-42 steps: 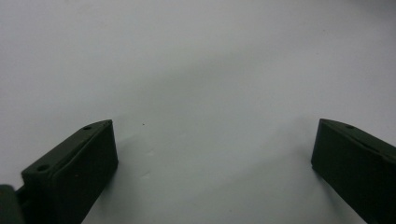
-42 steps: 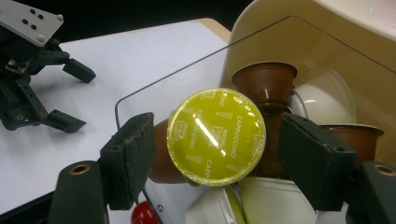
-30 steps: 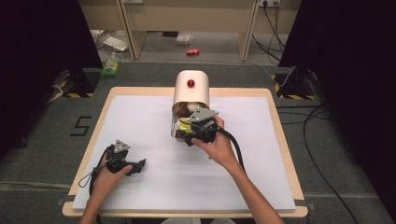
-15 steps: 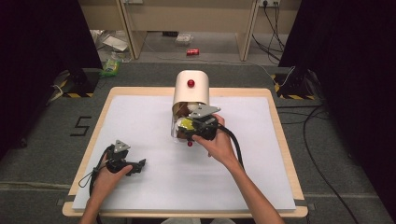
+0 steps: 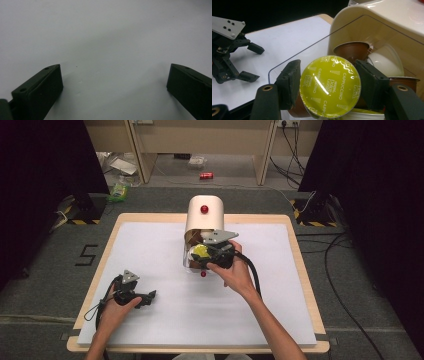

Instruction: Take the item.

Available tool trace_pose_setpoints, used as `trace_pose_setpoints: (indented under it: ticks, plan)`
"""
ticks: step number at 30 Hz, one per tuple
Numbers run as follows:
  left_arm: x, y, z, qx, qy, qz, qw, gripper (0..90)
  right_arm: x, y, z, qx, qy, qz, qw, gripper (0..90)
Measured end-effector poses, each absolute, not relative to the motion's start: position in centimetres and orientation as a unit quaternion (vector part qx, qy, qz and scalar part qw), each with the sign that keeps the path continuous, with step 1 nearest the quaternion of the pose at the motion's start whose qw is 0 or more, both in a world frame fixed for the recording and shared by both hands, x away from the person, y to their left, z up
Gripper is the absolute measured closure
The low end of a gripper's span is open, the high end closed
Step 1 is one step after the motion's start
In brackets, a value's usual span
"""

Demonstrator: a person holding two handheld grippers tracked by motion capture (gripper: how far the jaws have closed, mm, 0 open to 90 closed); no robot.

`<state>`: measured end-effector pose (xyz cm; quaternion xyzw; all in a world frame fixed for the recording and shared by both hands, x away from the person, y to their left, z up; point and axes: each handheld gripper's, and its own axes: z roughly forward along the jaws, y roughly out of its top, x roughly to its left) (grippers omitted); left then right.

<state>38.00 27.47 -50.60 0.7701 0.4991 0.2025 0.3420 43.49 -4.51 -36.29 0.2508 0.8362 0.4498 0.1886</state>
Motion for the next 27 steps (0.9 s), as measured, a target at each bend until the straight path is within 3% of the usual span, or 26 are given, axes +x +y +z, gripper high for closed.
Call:
trace_pose_setpoints:
  ticks: [27]
  plan:
    - [38.0, 27.5, -50.6, 0.771, 0.499, 0.203, 0.341, 0.0, 40.9, -9.1, -33.4, 0.253, 0.814, 0.486, 0.193, 40.0]
